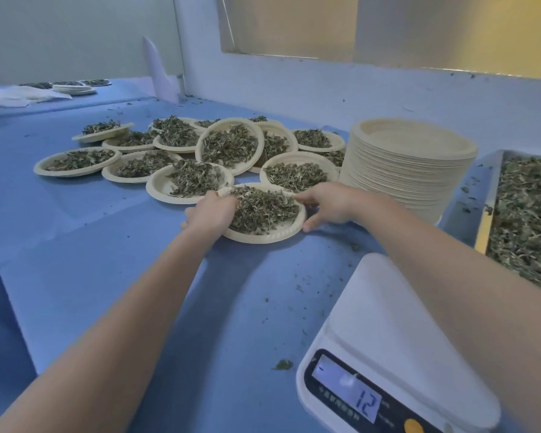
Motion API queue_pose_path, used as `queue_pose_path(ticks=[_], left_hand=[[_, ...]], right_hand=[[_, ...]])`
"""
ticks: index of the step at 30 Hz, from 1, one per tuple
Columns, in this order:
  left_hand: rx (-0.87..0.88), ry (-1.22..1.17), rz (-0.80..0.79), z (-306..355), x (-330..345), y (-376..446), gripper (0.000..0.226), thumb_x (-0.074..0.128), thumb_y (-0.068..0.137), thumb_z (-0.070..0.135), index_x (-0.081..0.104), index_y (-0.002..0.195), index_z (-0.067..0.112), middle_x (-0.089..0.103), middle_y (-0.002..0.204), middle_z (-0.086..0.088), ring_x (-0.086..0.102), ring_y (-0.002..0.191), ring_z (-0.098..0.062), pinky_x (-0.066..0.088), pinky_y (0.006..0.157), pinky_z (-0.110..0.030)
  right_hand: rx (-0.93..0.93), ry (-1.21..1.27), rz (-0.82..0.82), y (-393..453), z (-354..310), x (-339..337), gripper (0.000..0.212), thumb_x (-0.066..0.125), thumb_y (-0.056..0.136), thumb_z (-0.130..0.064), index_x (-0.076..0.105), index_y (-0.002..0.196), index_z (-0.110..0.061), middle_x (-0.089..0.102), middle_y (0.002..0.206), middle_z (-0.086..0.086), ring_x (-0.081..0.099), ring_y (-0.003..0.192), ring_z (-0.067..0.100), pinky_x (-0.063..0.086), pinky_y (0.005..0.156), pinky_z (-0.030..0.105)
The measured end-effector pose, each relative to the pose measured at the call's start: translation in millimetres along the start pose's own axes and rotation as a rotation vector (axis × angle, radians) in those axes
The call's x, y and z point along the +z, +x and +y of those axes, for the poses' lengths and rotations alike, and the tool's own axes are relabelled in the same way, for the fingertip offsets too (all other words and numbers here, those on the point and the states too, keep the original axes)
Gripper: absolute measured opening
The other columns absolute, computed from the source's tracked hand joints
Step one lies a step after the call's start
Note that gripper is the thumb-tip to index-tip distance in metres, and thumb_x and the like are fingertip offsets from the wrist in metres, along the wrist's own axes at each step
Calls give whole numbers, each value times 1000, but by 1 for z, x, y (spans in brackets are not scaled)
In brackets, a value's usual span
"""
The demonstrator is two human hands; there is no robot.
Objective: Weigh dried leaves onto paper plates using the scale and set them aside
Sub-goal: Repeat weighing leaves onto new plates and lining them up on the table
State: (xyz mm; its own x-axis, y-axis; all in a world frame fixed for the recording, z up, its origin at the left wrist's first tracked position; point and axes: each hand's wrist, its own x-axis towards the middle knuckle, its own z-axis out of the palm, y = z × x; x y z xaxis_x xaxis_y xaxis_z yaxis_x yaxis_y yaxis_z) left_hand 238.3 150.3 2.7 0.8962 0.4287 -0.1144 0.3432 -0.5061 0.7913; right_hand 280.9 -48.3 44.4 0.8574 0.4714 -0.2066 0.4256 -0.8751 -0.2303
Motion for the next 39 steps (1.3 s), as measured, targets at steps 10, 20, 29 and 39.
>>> queue_pose_path(ticks=[10,20,29,39], left_hand=[[-32,-36,14,6,-8,19,46,45,92,34,44,130,9,48,131,-14,38,125,-33,34,104,-41],[49,25,77,19,-26,-41,21,48,87,26,56,100,12,52,115,-16,40,116,-33,38,86,-37],[426,-102,-39,94,4,-110,7,54,85,16,58,82,21,57,80,0,51,77,-21,37,68,-28],[934,464,119,158,75,-99,33,47,92,19,53,125,16,53,131,-7,44,123,-29,36,97,-40]], right_hand=[[5,-39,37,14,-5,-1,80,70,85,-21,25,150,-15,37,150,6,36,136,24,30,108,31],[-12,-78,77,-38,-32,-9,76,66,88,-13,24,150,-20,37,149,9,40,132,26,37,98,31],[-97,-47,387,-106,-25,-53,38,61,91,-17,58,129,-20,64,118,5,56,108,18,36,83,21],[-9,-146,572,-123,46,-72,17,46,95,-17,62,95,-9,56,100,10,54,94,28,33,70,30]])
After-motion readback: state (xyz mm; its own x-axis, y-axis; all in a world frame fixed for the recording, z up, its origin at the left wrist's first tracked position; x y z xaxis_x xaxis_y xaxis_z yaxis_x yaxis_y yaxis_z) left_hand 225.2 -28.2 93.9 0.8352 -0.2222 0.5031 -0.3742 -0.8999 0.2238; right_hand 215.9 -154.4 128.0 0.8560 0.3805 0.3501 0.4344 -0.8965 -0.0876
